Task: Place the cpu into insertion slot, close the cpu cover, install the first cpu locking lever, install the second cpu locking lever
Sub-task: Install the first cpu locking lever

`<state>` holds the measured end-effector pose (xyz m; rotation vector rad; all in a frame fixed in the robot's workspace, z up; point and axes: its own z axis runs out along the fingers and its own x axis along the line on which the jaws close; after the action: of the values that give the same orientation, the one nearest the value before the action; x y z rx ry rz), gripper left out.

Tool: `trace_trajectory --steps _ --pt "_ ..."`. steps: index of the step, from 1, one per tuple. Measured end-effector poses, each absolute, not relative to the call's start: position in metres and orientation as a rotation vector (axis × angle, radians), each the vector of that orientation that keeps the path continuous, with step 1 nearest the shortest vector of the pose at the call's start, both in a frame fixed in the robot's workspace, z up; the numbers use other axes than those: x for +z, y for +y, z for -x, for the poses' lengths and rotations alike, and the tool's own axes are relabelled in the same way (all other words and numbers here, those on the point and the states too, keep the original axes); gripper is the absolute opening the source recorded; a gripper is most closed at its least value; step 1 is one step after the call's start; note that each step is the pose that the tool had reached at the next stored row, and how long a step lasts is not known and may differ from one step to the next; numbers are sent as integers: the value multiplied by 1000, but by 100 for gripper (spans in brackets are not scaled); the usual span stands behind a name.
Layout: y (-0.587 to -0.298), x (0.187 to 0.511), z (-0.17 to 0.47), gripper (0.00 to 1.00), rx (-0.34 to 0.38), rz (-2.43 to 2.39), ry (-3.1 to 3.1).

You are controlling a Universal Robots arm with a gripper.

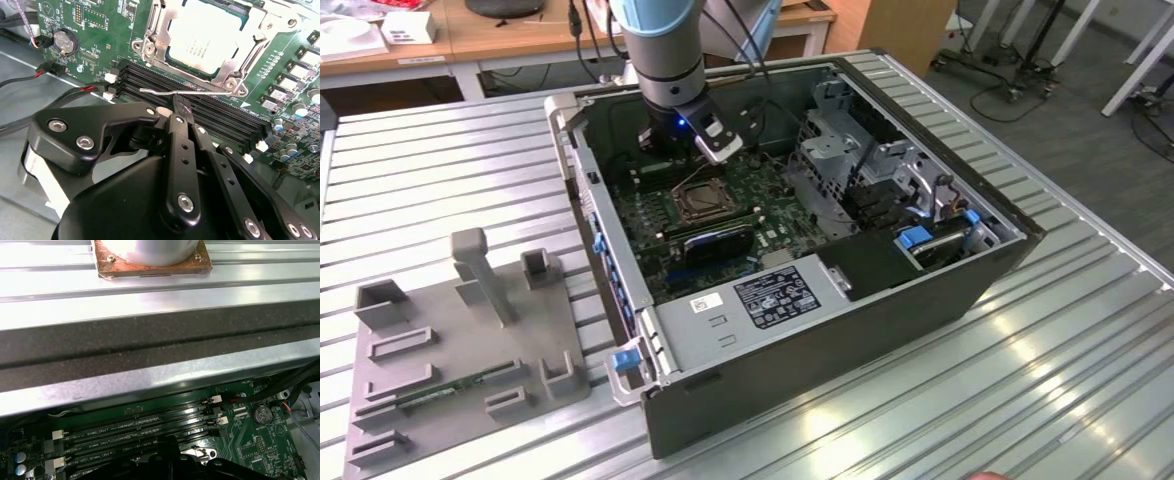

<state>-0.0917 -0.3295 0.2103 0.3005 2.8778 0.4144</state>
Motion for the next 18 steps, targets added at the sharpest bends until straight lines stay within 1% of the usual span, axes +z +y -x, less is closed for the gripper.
trace_trajectory --steps 18 --pt "-330 216 92 11 414 -300 2878"
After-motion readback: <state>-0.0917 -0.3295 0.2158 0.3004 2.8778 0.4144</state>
